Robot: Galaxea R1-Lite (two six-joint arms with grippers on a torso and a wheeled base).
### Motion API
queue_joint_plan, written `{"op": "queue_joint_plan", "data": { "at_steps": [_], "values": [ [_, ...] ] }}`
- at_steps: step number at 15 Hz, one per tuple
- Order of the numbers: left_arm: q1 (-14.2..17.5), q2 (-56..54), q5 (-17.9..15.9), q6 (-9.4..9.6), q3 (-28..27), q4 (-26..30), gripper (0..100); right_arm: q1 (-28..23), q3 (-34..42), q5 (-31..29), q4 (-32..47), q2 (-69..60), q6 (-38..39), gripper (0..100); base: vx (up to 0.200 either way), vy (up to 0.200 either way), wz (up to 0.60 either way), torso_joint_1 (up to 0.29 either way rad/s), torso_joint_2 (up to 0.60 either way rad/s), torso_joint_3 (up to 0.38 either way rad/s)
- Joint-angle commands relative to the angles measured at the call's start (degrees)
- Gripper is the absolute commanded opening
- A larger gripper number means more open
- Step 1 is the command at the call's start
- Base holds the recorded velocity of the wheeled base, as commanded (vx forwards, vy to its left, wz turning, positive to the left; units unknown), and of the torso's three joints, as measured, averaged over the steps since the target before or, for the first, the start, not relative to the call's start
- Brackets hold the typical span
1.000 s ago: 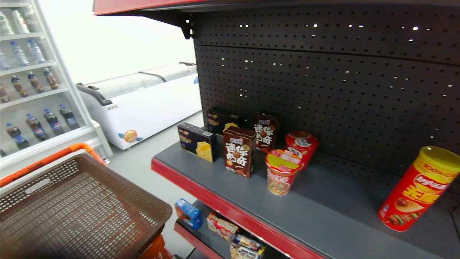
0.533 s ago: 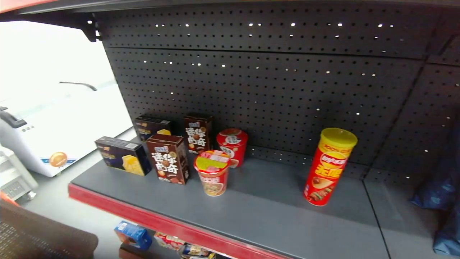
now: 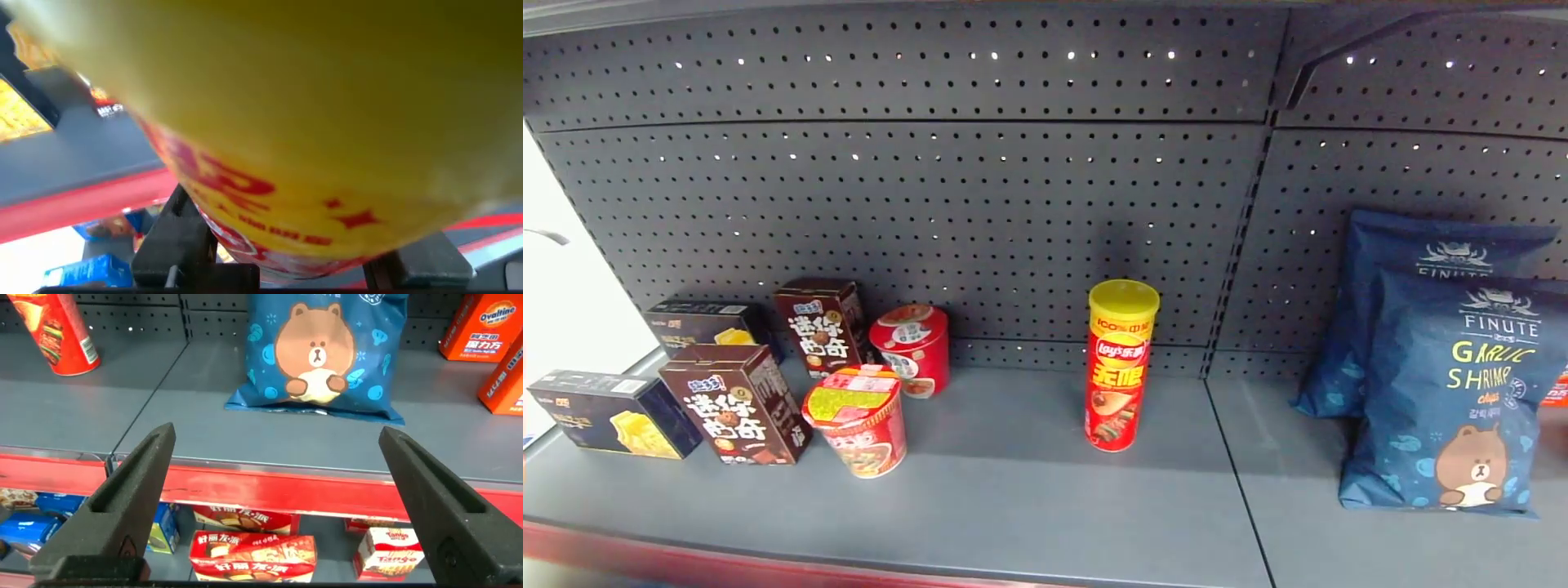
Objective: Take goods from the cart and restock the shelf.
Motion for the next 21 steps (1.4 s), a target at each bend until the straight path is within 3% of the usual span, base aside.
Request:
{"op": "queue_joint_plan", "data": {
  "at_steps": [1, 9, 18, 21],
  "values": [
    [-0.06, -1.54, -0.02, 0.01, -0.14, 0.8, 0, 0.0, 0.01, 0.02, 0.01, 0.04, -0.02, 100, 0.0, 0.0, 0.0, 0.0, 0.0, 0.0],
    [-0.14, -6.99, -0.1, -0.08, 0.04, 6.95, 0, 0.0, 0.01, 0.02, 0.01, 0.04, -0.02, 100, 0.0, 0.0, 0.0, 0.0, 0.0, 0.0],
    [-0.14, -7.43, -0.02, -0.08, 0.04, 7.04, 0, 0.0, 0.01, 0.02, 0.1, 0.04, -0.02, 100, 0.0, 0.0, 0.0, 0.0, 0.0, 0.0],
    [-0.14, -8.31, -0.1, -0.08, 0.04, 7.83, 0, 0.0, 0.01, 0.02, 0.1, 0.04, -0.02, 100, 0.0, 0.0, -0.4, 0.0, 0.0, 0.002]
  ]
}}
